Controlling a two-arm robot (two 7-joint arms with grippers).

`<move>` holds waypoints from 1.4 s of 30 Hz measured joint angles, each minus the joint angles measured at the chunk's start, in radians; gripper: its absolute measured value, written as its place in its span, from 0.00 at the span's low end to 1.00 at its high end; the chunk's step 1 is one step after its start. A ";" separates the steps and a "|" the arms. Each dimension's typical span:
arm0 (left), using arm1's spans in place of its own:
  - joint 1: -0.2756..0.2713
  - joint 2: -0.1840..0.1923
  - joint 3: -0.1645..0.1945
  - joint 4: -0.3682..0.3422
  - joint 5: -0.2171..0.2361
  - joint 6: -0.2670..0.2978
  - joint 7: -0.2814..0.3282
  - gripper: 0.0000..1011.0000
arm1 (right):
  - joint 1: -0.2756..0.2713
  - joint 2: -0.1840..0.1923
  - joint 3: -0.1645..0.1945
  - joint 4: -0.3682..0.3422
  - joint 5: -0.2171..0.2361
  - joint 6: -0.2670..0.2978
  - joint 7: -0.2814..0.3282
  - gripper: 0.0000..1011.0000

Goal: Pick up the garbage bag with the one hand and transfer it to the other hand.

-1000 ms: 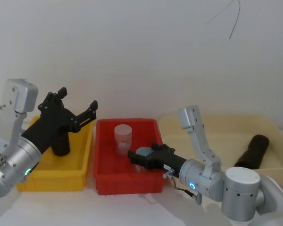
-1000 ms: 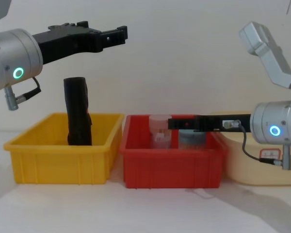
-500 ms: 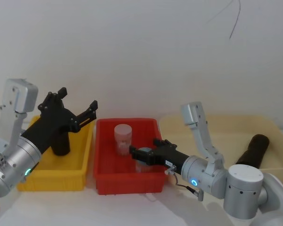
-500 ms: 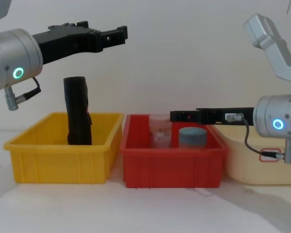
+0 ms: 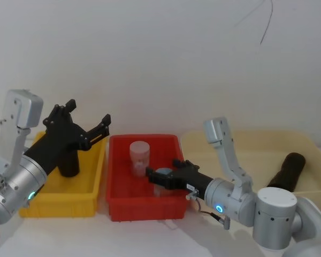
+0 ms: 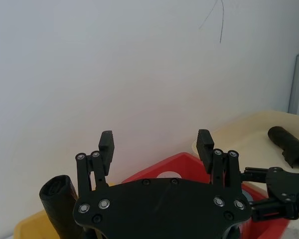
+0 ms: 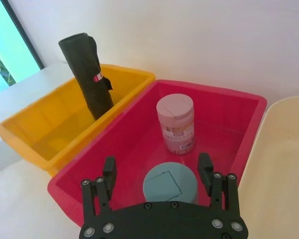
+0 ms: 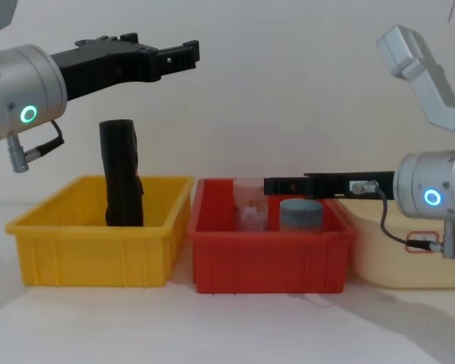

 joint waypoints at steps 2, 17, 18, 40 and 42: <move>0.000 0.000 0.000 0.000 0.000 0.000 0.000 0.99 | 0.002 0.000 -0.002 0.004 0.000 -0.001 0.000 0.99; 0.000 0.000 0.000 0.000 0.000 0.000 0.000 0.99 | 0.018 0.003 -0.009 0.046 0.007 -0.017 -0.007 0.99; 0.000 0.000 0.000 0.000 0.000 0.000 0.000 0.99 | 0.018 0.003 -0.009 0.049 0.008 -0.018 -0.007 0.99; 0.000 0.000 0.000 0.000 0.000 0.000 0.000 0.99 | 0.029 0.013 -0.039 0.071 0.012 -0.026 -0.009 0.99; 0.000 0.000 0.000 0.000 0.000 0.000 0.000 0.99 | 0.030 0.014 -0.043 0.071 0.010 -0.027 -0.009 0.97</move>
